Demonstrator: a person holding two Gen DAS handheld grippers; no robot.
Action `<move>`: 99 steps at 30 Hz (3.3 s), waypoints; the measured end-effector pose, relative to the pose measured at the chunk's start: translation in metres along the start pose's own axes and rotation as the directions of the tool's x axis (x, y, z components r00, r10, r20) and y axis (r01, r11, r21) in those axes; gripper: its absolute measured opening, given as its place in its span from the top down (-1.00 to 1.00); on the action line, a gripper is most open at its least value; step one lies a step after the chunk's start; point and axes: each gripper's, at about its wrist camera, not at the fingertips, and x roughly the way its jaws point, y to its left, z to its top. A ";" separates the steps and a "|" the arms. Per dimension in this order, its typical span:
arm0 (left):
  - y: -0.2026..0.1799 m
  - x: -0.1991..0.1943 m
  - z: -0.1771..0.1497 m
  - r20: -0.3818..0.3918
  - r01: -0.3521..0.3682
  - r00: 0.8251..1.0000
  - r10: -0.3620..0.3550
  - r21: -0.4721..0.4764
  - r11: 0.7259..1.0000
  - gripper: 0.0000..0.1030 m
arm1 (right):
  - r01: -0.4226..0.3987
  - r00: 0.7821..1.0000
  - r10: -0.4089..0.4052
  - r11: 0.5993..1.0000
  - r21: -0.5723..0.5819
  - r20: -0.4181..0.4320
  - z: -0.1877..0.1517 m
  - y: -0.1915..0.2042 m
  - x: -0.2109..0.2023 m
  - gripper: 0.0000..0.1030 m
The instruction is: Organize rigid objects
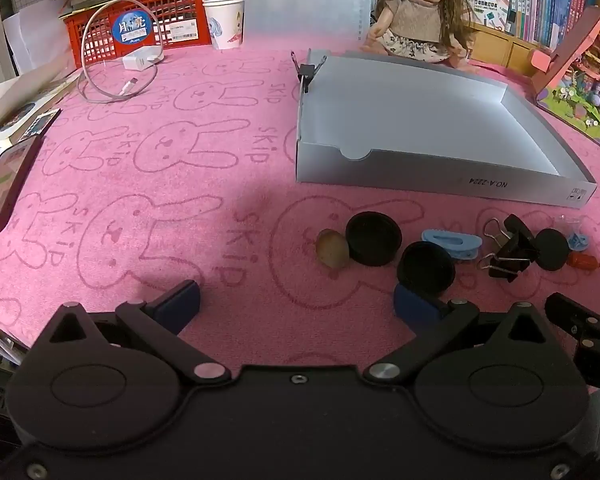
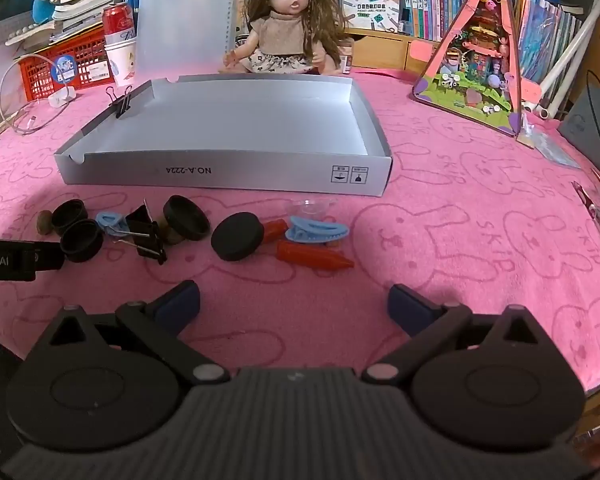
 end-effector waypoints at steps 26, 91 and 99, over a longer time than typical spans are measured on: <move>0.002 0.002 -0.001 -0.010 -0.003 1.000 0.003 0.005 1.000 -1.00 | 0.006 1.000 -0.006 1.000 0.003 -0.028 0.004 0.002 0.001 -1.00; -0.001 -0.012 -0.001 -0.018 0.068 0.998 -0.067 0.067 0.995 -0.61 | -0.023 1.000 0.023 1.000 0.004 0.011 0.007 0.004 -0.004 -0.89; -0.007 -0.025 -0.001 0.020 0.173 0.984 -0.175 0.084 0.981 0.00 | -0.027 0.998 0.028 0.999 -0.017 0.056 0.013 0.007 -0.005 -0.66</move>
